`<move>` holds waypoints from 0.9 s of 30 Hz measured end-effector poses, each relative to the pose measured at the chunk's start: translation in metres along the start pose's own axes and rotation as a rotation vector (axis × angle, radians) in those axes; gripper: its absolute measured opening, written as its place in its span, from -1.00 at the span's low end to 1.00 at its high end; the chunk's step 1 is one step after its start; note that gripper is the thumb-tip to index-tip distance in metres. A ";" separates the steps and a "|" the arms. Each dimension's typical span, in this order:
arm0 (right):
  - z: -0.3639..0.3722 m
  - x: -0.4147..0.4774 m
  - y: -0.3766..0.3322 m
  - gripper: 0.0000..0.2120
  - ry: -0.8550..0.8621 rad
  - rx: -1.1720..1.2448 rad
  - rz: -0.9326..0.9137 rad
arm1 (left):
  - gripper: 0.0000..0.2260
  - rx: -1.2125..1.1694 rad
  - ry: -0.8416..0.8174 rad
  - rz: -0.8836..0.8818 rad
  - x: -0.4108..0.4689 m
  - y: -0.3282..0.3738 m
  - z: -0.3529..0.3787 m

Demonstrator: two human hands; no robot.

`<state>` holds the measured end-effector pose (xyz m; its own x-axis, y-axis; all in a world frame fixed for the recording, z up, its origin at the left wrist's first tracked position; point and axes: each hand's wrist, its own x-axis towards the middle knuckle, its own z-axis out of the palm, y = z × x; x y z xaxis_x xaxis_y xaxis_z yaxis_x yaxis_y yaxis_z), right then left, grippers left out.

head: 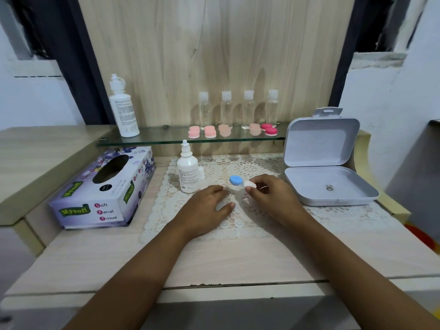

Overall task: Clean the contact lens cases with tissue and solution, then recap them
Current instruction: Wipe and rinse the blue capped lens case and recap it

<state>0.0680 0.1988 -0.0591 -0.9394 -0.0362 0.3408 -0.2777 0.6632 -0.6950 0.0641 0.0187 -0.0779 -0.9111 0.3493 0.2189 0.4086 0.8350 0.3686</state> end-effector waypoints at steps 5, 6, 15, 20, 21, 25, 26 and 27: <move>-0.006 0.018 -0.017 -0.77 0.098 -0.021 -0.037 | -0.56 0.025 -0.004 -0.014 0.000 0.001 0.001; -0.008 0.025 -0.020 -0.78 0.140 -0.024 -0.046 | -0.57 0.023 -0.003 -0.016 0.000 0.001 0.001; -0.002 0.087 -0.037 -0.72 0.359 -0.177 0.016 | -0.54 0.014 -0.007 -0.023 0.000 -0.001 0.002; 0.003 0.095 -0.042 -0.69 0.307 -0.338 0.052 | -0.55 0.035 0.004 -0.007 0.002 -0.002 0.004; 0.004 0.097 -0.044 -0.69 0.307 -0.346 0.062 | -0.55 0.041 0.004 -0.005 0.002 -0.003 0.004; 0.009 0.106 -0.048 -0.71 0.329 -0.382 0.107 | -0.55 0.054 0.006 0.004 0.002 -0.003 0.005; 0.009 0.108 -0.049 -0.71 0.328 -0.385 0.116 | -0.55 0.055 0.007 0.005 0.003 -0.003 0.005; 0.010 0.110 -0.049 -0.70 0.325 -0.387 0.125 | -0.55 0.055 0.008 0.006 0.003 -0.003 0.005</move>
<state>-0.0232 0.1548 0.0064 -0.8327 0.2542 0.4919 -0.0148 0.8778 -0.4787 0.0600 0.0195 -0.0829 -0.9083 0.3508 0.2279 0.4099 0.8551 0.3174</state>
